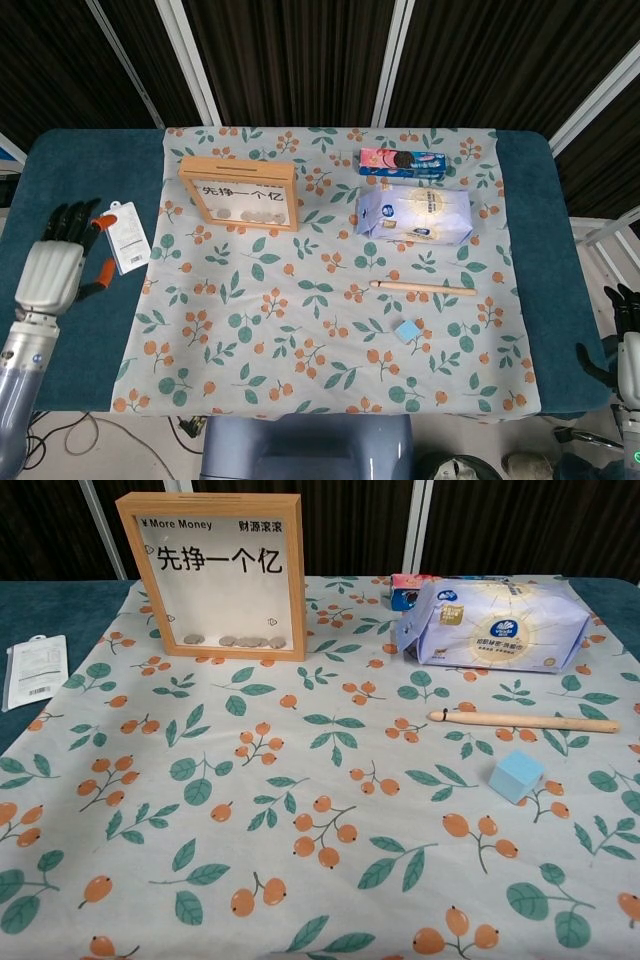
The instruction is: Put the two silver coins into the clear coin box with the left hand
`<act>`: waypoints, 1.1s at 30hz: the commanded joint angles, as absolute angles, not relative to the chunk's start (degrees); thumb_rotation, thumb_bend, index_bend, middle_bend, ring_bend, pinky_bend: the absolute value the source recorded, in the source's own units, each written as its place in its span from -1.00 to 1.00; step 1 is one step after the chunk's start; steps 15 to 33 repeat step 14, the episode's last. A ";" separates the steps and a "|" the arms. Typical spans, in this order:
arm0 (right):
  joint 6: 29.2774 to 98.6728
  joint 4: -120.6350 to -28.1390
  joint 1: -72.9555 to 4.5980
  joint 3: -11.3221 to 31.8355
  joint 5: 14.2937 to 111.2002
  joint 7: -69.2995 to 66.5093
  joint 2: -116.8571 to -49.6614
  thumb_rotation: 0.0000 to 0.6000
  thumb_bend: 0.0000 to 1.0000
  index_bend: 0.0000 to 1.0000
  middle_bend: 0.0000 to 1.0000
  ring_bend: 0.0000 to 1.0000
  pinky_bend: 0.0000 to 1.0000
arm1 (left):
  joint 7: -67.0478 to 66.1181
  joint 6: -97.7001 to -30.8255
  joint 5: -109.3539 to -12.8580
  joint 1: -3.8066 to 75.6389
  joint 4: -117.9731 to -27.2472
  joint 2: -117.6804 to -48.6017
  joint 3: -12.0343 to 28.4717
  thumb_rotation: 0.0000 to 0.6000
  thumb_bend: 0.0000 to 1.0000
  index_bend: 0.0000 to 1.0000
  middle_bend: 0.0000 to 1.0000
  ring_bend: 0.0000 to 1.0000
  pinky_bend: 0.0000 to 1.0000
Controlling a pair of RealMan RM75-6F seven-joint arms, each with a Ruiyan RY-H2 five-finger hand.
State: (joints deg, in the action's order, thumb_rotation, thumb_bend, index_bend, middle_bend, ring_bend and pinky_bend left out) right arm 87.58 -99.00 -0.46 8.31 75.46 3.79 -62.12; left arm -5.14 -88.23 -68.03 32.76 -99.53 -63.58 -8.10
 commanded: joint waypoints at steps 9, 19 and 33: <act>88.66 -97.88 -0.62 7.33 79.11 4.51 -62.10 1.00 -0.26 -0.75 -0.84 -0.95 -1.00 | -4.11 -92.14 -79.60 22.35 -99.35 -65.93 -12.67 1.00 -0.23 -0.72 -1.00 -1.00 -1.00; 88.88 -98.12 -0.58 6.79 80.57 4.67 -61.67 1.00 -0.26 -0.75 -0.84 -0.95 -1.00 | -4.87 -92.89 -81.67 19.95 -100.62 -65.03 -13.03 1.00 -0.23 -0.74 -1.00 -1.00 -1.00; 88.88 -98.12 -0.58 6.79 80.57 4.67 -61.67 1.00 -0.26 -0.75 -0.84 -0.95 -1.00 | -4.87 -92.89 -81.67 19.95 -100.62 -65.03 -13.03 1.00 -0.23 -0.74 -1.00 -1.00 -1.00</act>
